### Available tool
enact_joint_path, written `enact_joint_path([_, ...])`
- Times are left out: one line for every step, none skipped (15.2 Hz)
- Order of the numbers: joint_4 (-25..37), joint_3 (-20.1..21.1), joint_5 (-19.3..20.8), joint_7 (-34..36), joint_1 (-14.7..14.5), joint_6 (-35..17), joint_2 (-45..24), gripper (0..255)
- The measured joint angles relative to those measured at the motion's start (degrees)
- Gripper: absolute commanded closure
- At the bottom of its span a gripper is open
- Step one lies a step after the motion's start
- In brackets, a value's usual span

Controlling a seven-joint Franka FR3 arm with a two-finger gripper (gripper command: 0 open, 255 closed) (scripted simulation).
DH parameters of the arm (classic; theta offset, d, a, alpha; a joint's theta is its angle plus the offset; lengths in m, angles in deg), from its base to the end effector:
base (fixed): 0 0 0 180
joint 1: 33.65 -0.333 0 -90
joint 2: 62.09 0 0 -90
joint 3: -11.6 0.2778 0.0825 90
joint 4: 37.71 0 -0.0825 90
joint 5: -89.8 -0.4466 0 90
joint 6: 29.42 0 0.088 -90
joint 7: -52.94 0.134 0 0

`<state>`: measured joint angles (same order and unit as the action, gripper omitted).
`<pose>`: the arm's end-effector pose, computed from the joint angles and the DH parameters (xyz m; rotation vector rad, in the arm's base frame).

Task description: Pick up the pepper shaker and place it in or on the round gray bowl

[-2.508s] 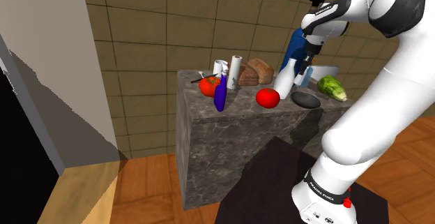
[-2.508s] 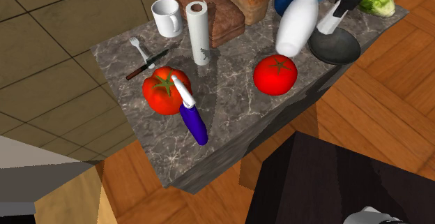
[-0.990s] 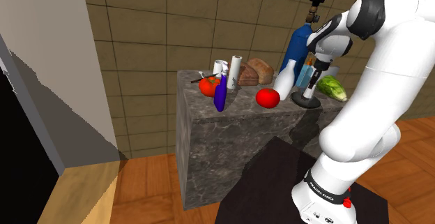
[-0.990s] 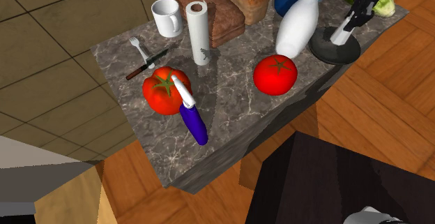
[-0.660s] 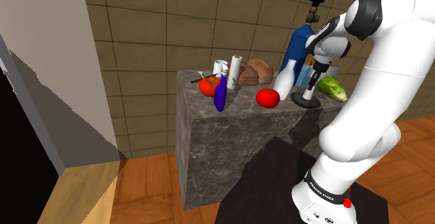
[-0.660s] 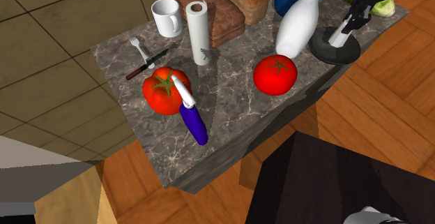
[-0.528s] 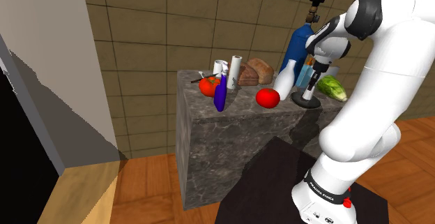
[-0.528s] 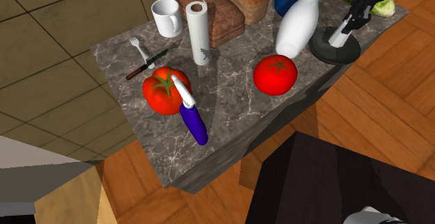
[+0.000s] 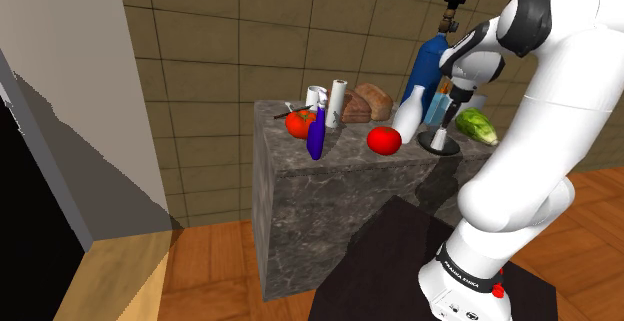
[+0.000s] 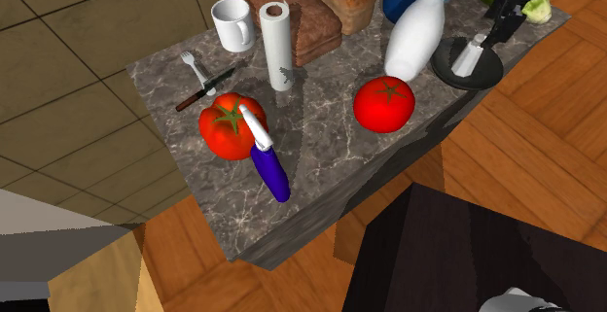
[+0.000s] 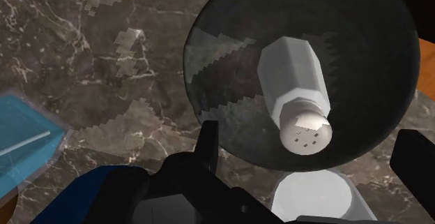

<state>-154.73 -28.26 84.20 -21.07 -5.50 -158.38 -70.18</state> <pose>0.2411 -0.5841 0.2997 3.0400 0.0860 0.0348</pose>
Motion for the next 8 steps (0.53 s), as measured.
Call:
enact_joint_path([0.8, -0.1, 0.6, 0.4, -0.1, 1.3, 0.7, 0])
enact_joint_path([1.9, -0.2, 1.3, 0.9, -0.3, 2.9, 1.4, 0])
enact_joint_path([2.4, -0.4, 2.3, 1.5, -0.6, 4.3, 2.6, 0])
enact_joint_path([2.6, -0.4, 2.7, 1.9, -0.7, 4.9, 3.2, 0])
enact_joint_path([2.7, -0.4, 3.0, 2.1, -0.8, 5.3, 3.4, 0])
enact_joint_path([2.8, -0.4, 3.1, 2.2, -0.8, 5.5, 3.6, 0])
enact_joint_path([2.7, -0.4, 3.3, 2.3, -0.9, 5.5, 3.8, 0])
enact_joint_path([2.7, -0.4, 3.3, 2.3, -0.9, 5.5, 3.8, 0])
